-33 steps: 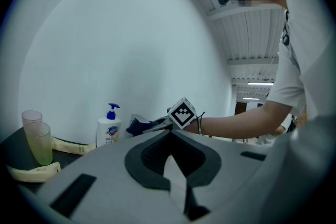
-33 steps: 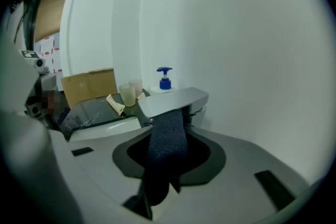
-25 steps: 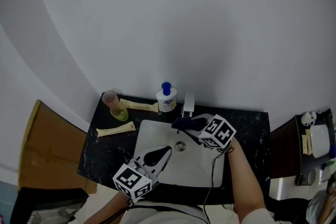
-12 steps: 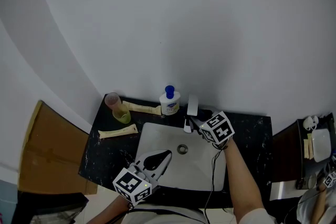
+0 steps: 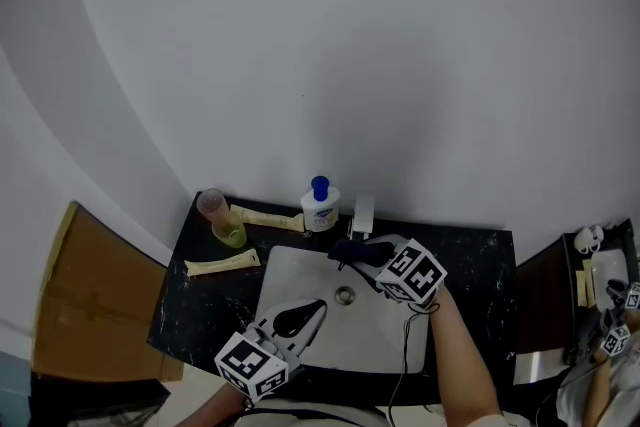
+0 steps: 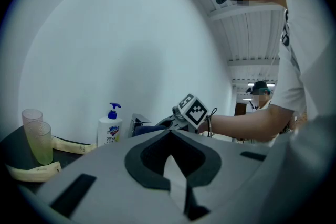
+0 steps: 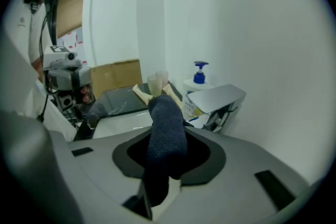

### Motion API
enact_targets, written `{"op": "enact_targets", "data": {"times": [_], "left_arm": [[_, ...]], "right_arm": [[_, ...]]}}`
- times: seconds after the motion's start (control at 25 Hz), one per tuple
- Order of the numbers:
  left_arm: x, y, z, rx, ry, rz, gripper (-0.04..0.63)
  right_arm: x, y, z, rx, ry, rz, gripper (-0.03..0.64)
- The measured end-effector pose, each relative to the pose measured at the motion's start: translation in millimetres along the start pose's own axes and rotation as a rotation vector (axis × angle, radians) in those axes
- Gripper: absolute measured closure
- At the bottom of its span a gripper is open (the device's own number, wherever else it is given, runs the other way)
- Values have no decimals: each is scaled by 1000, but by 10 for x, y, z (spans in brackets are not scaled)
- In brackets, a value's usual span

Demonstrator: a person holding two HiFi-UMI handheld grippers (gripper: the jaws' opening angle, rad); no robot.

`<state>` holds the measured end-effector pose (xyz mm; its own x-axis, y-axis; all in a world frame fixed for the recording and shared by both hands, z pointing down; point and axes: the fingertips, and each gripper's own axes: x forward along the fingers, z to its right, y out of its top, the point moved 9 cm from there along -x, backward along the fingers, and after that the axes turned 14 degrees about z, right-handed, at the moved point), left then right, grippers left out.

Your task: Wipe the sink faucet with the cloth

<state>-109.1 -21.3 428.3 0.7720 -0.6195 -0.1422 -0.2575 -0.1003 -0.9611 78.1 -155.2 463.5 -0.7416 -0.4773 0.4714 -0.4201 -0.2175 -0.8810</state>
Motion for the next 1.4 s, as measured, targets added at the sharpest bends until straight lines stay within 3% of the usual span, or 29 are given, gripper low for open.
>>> {"op": "enact_targets", "data": {"times": [0.24, 0.36, 0.44, 0.64, 0.88, 1.0, 1.24, 1.32, 1.4], "left_arm": [[-76, 12, 25, -2, 15, -15, 594], [-85, 3, 3, 1, 19, -5, 594], [-74, 51, 2, 1, 26, -10, 594], [-77, -22, -2, -10, 10, -2, 594], [-49, -33, 16, -13, 1, -1, 594], [-57, -31, -5, -12, 7, -4, 594], [-110, -13, -12, -13, 26, 9, 594], [-117, -10, -43, -11, 32, 6, 594], [-124, 7, -57, -8, 40, -2, 594]], "right_arm": [[15, -65, 458, 84, -340, 37, 499], [16, -55, 456, 69, -399, 40, 499], [-3, -49, 386, 60, -357, 28, 499], [-31, 3, 1, 34, -51, -41, 499], [17, 2, 103, 88, -15, -36, 499], [40, -23, 317, 140, -119, 10, 499], [-94, -150, 575, 127, -496, 50, 499], [-166, -234, 590, 145, -538, 48, 499], [-190, -286, 595, 167, -523, 51, 499]]}}
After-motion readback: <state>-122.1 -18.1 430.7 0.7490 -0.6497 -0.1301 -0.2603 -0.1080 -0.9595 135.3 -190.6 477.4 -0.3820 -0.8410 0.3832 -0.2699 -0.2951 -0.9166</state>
